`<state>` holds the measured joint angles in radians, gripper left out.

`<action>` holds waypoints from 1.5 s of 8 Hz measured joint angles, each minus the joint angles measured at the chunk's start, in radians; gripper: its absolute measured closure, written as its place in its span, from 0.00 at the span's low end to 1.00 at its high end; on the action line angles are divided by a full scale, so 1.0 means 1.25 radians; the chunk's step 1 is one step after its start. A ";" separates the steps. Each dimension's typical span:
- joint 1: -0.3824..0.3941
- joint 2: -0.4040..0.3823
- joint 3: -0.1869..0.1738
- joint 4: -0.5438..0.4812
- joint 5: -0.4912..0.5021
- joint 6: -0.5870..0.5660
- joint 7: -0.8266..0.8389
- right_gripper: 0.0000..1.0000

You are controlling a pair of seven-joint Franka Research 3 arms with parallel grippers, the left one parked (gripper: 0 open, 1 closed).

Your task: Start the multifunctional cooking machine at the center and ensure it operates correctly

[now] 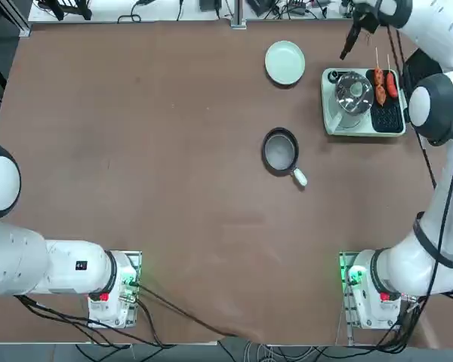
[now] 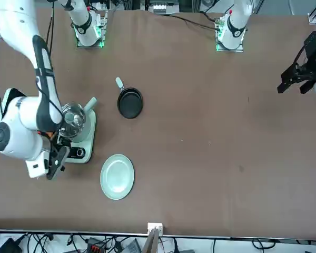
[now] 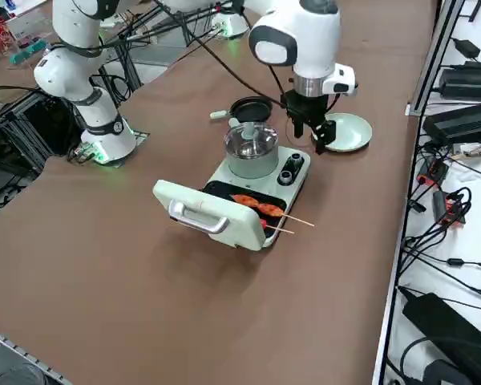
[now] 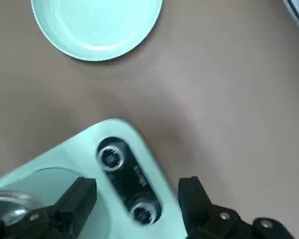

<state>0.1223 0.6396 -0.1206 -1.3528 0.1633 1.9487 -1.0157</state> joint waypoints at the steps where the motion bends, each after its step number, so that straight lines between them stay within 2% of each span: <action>1: -0.005 -0.004 -0.001 0.039 0.000 -0.067 0.075 0.00; 4: -0.008 -0.056 -0.005 0.088 -0.009 -0.151 0.343 0.00; 7: -0.006 -0.142 -0.006 0.079 -0.082 -0.206 0.608 0.00; 9: -0.004 -0.199 -0.007 0.054 -0.093 -0.222 0.746 0.00; 12: -0.006 -0.307 -0.017 -0.063 -0.096 -0.208 0.797 0.00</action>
<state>0.1144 0.2555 -0.1425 -1.4314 0.0434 1.6886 -0.0194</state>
